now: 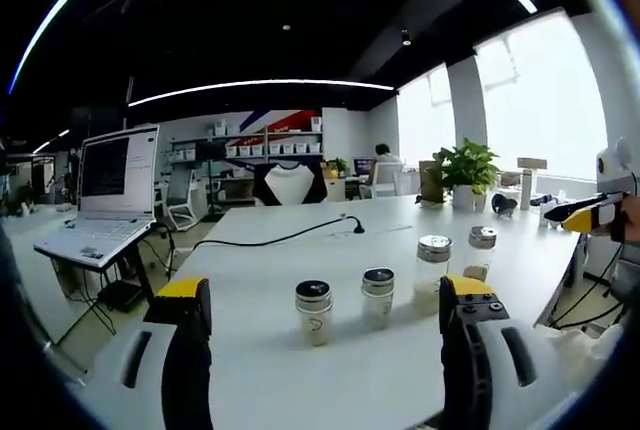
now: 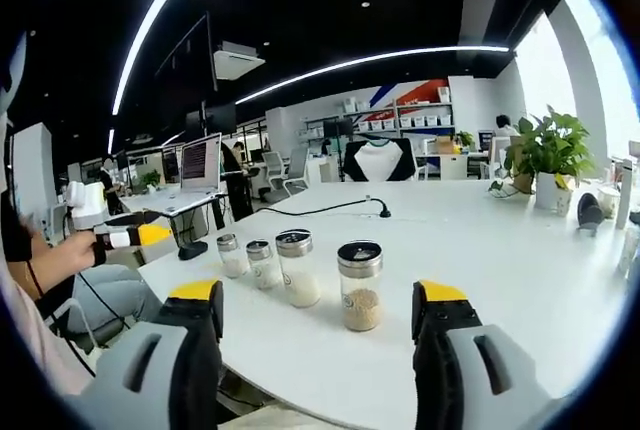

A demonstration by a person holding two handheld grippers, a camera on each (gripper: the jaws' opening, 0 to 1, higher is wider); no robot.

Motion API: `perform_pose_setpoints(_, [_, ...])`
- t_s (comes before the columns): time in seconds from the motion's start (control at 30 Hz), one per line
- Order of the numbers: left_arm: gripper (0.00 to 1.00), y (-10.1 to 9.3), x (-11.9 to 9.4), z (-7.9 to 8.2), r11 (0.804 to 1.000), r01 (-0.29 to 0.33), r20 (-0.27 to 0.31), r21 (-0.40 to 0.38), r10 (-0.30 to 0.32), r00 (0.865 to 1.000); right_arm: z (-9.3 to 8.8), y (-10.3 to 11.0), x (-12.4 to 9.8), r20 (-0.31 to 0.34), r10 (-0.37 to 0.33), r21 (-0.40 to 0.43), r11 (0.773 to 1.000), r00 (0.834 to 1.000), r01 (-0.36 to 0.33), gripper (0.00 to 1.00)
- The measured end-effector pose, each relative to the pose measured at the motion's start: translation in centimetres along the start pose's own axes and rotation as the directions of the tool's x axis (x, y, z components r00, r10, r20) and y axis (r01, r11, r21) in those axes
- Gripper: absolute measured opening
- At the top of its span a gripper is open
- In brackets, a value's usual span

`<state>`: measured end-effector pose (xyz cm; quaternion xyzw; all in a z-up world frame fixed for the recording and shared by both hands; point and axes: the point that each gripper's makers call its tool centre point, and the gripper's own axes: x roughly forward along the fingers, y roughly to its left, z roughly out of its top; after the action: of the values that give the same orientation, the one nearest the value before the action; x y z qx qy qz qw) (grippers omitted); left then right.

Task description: Rotate the seasoning bottle until the label or dispensing opening points toward the visible target arrow and the bottle remains upright within the marked orientation range

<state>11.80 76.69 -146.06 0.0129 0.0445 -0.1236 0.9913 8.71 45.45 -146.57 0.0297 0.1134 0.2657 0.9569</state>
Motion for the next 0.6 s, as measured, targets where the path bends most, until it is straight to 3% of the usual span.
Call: perform_pose_setpoints(0.6, [0.99,0.5,-0.9,0.1,1.000,-0.013,-0.006,0.013,0.013,1.000,-0.1,1.6,1.0,0.004,0.041,0.002,0.999,0.999,-0.041,0.78])
